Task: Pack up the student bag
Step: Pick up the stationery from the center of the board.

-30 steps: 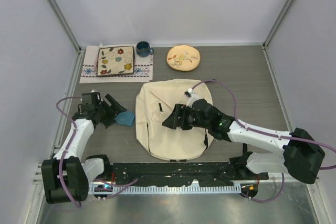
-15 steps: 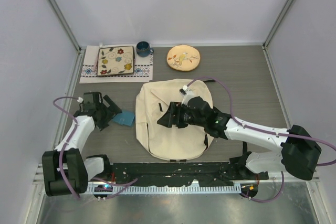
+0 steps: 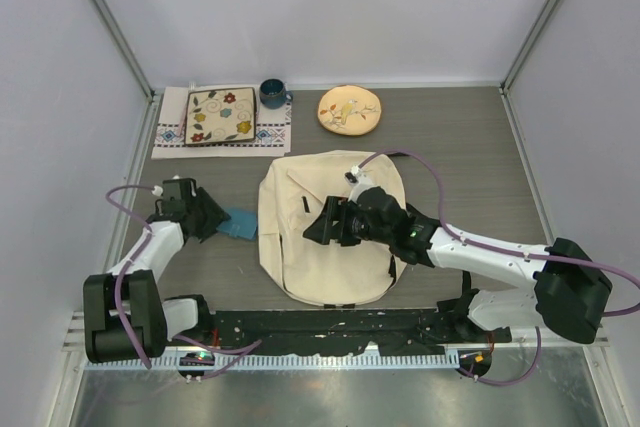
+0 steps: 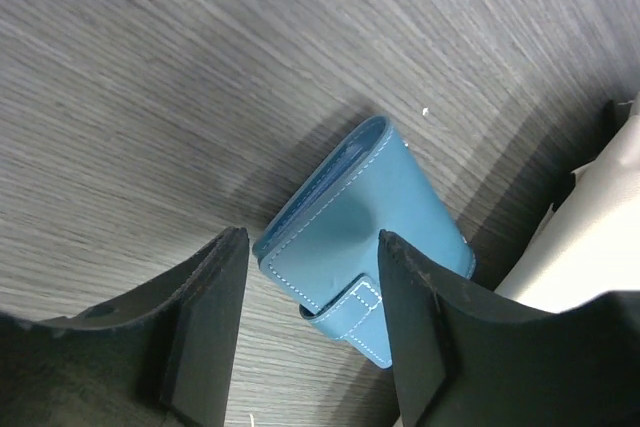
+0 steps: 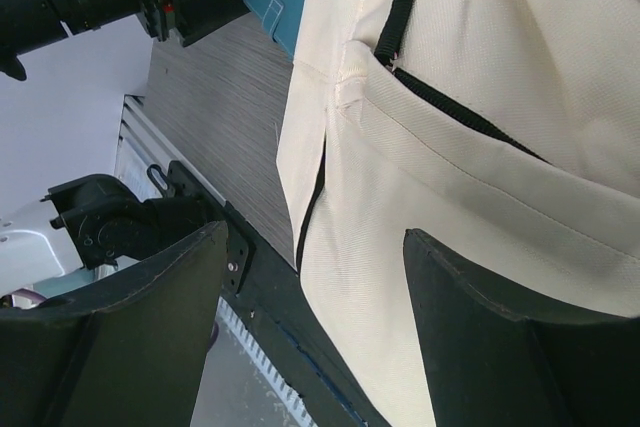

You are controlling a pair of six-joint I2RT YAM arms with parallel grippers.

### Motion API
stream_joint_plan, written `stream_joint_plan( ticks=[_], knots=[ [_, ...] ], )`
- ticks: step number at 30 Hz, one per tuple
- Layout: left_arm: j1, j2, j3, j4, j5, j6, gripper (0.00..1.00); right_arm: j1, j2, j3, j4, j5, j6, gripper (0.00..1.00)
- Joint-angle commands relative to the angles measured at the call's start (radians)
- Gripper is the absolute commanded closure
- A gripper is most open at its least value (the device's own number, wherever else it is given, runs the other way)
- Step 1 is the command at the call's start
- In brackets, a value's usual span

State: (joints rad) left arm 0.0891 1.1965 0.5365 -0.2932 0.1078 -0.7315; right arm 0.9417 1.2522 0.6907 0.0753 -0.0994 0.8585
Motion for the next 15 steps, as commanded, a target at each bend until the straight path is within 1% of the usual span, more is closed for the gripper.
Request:
stream_joint_plan(
  ticks=[1,3,4,8,9,11,13,15],
  knots=[
    [-0.002,-0.021,-0.026,0.065,0.009,-0.008,0.49,0.008,-0.008,0.003,0.012,0.03,0.008,0.24],
    [0.0,-0.018,-0.036,0.074,0.016,-0.011,0.53,0.006,-0.008,0.003,0.012,0.035,0.01,0.24],
    [-0.002,-0.018,-0.04,0.078,0.02,-0.012,0.57,0.008,-0.007,0.003,0.008,0.036,0.013,0.24],
    [-0.002,-0.02,-0.064,0.104,0.026,-0.023,0.66,0.008,-0.008,-0.005,0.004,0.046,0.02,0.24],
    [-0.002,-0.02,-0.067,0.109,0.029,-0.025,0.69,0.006,-0.008,-0.006,0.003,0.047,0.022,0.24],
    [-0.002,-0.018,-0.075,0.121,0.033,-0.032,0.72,0.006,-0.01,-0.008,0.001,0.05,0.025,0.24],
    [-0.002,-0.017,-0.076,0.126,0.039,-0.034,0.77,0.006,-0.013,-0.011,0.0,0.052,0.025,0.24],
    [-0.002,-0.02,-0.075,0.124,0.041,-0.031,0.79,0.006,-0.013,-0.01,-0.003,0.053,0.025,0.24]
  ],
)
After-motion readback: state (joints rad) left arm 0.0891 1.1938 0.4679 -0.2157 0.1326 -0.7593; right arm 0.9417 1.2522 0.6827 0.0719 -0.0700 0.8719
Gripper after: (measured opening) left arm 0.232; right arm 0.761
